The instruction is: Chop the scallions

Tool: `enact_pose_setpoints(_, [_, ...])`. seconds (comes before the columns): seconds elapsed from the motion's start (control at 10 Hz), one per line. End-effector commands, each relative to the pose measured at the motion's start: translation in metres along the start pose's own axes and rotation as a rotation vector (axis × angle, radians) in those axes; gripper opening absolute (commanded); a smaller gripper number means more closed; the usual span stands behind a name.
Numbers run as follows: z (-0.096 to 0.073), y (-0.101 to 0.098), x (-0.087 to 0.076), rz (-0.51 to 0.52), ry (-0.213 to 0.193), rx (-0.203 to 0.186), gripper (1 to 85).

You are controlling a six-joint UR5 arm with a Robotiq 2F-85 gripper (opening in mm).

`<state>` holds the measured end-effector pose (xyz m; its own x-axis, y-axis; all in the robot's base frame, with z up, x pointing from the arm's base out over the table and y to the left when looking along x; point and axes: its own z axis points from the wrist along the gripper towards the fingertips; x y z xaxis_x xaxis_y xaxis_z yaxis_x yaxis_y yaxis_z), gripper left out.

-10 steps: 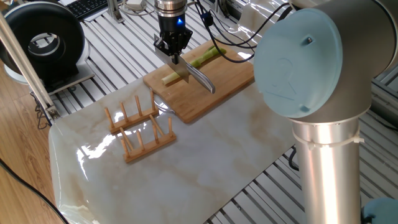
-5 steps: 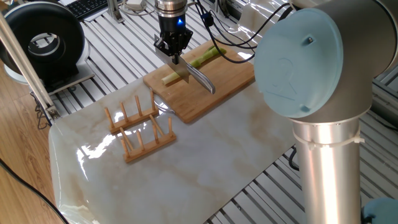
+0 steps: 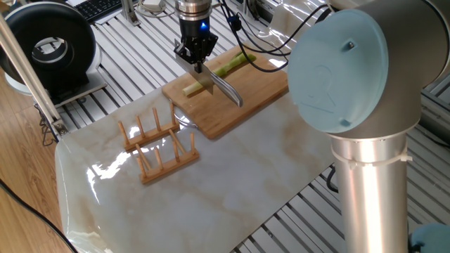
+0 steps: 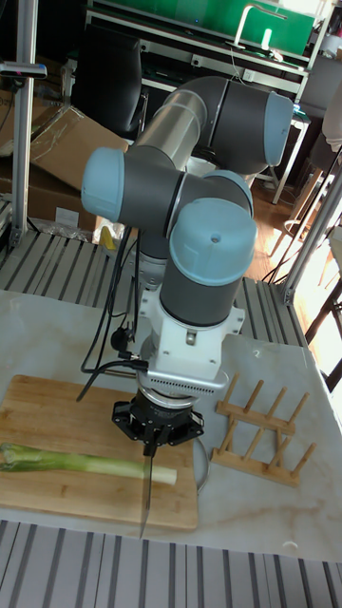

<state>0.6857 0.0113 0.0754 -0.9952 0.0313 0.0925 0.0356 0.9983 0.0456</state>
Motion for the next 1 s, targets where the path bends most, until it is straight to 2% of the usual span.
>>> enact_pose_setpoints(0.0, [0.0028,0.0016,-0.0025,0.003,-0.008,-0.015,1.0])
enact_pose_setpoints(0.5, [0.0042,0.0039,-0.0025,0.008,-0.007,-0.031,1.0])
enact_pose_setpoints(0.9, [0.0082,-0.0015,-0.0001,-0.001,-0.008,-0.041,1.0])
